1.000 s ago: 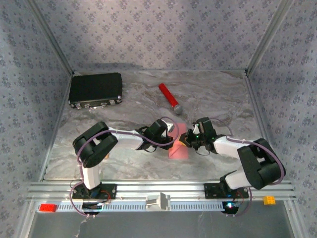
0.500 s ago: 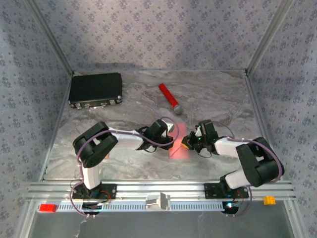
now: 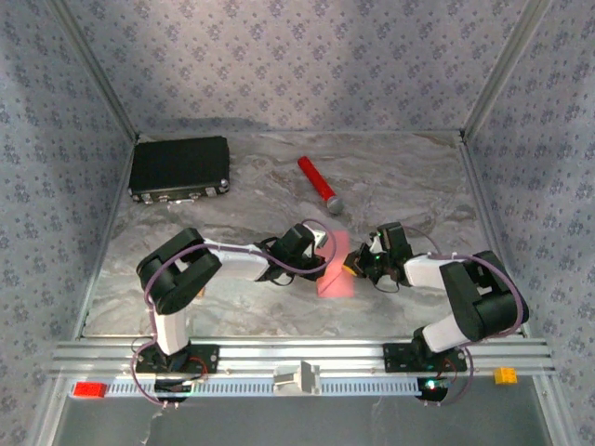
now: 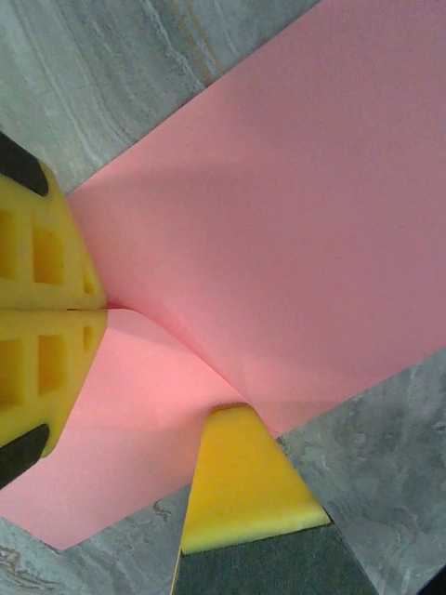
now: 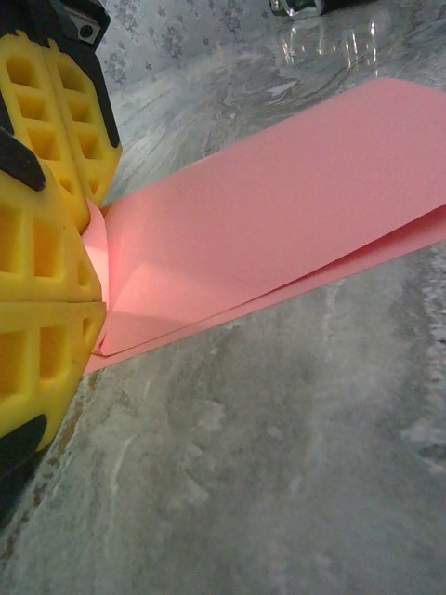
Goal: Fold a paper plane with a square sheet of paper (pick it up from the middle)
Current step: Fold the triangle a second time at the center of the table.
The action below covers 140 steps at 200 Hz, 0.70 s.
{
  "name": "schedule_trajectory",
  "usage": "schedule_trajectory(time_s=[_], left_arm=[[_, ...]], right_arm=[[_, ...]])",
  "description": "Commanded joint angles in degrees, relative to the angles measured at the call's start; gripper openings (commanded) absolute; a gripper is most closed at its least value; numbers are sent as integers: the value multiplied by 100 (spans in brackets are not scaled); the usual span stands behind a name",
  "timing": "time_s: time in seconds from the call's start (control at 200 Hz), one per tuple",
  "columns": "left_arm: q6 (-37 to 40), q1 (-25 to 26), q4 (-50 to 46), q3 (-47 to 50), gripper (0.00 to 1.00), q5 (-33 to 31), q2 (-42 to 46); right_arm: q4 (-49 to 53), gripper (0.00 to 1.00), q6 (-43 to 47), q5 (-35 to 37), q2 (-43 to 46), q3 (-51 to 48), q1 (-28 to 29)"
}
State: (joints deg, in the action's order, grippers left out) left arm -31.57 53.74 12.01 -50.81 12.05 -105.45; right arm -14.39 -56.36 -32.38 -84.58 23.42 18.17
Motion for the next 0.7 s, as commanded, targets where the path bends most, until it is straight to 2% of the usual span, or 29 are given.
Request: schedule_trajectory(time_s=[0.0, 0.165, 0.385, 0.695], left_arm=[[19, -12, -338, 53, 2, -4, -107], [21, -12, -340, 46, 2, -16, -98], [20, -12, -332, 60, 2, -7, -94], [17, -13, -315, 92, 2, -11, -72]], right_arm=[[320, 2, -67, 120, 208, -45, -80], [678, 2, 145, 166, 599, 206, -130], [136, 1, 86, -54, 188, 77, -235], [353, 1, 92, 298, 35, -85, -385]])
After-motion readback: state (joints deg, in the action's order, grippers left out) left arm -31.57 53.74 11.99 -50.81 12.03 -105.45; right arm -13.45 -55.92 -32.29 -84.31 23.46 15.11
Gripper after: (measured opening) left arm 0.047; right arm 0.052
